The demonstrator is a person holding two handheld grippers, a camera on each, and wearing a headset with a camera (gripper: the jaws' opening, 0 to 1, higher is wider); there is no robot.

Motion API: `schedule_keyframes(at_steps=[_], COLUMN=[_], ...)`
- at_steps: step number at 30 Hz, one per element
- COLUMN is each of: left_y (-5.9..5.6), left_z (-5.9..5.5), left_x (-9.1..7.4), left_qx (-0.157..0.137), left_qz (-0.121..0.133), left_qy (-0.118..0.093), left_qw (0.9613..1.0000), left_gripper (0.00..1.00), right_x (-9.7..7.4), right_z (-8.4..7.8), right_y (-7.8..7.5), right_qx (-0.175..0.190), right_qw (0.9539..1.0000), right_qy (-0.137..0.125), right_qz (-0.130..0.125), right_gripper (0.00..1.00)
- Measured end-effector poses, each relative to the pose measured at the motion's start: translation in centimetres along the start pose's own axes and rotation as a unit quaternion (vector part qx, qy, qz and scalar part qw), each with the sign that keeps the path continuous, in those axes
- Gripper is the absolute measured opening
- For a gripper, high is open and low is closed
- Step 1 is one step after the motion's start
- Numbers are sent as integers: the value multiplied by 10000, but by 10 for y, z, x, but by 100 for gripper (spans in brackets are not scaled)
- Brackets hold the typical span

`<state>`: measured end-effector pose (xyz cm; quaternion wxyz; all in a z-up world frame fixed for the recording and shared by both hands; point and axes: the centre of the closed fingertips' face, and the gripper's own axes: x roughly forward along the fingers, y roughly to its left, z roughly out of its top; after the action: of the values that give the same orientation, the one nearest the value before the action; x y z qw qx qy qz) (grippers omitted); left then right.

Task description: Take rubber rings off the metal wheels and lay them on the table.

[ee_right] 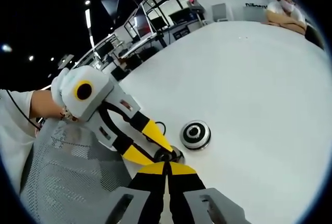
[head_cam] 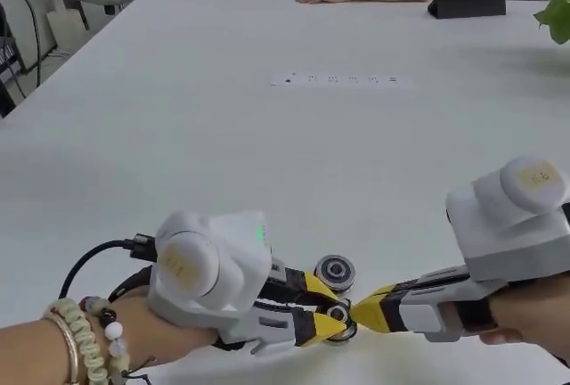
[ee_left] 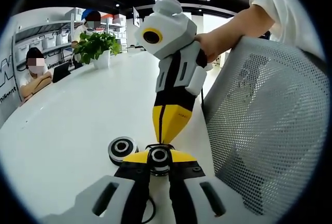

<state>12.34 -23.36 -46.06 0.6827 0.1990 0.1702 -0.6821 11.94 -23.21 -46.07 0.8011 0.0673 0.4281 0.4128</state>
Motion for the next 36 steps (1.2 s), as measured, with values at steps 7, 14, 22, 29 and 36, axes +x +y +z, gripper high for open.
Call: schedule_keyframes(at_steps=[7,14,22,29,36], left_y=[0,0,0,0,0], left_z=[0,0,1,1,1], left_x=[0,1,1,1,1], left_qx=[-9,-9,-9,-26,-42], left_qz=[5,-1,0,-2,1], left_qy=[3,0,-2,-17,-34], left_qw=[10000,10000,10000,10000,10000], left_gripper=[8,8,8,8,8], right_x=[0,0,0,-2,-1], right_z=[1,3,5,10,6], right_y=[1,3,5,9,1], right_qx=[-23,-44,-20,92,212], right_qw=[10000,10000,9998,9992,9995], right_qy=[-17,-58,-125,-261,-200], right_qz=[9,56,124,284,120], right_gripper=[0,0,0,0,0])
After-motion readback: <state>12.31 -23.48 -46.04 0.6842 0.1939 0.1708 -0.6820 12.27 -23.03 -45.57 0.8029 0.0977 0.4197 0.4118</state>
